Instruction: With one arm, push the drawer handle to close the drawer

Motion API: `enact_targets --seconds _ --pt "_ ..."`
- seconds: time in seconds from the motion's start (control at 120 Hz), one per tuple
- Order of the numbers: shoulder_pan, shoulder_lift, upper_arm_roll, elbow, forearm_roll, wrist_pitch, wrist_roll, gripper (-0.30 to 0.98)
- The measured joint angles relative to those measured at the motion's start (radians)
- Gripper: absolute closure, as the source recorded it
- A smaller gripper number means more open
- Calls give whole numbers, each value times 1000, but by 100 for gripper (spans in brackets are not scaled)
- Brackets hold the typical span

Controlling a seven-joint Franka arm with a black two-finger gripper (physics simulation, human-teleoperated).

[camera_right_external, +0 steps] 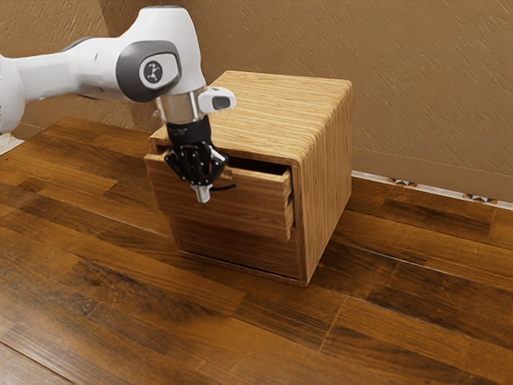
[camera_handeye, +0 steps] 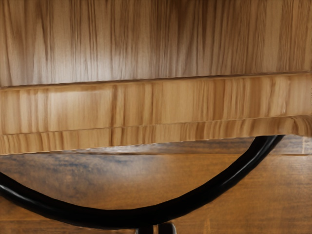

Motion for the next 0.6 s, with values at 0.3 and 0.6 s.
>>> enact_targets --seconds 0.3,0.6 --pt "-3 51 0 56 1 24 1 79" --pt "-15 106 17 101 1 62 2 78"
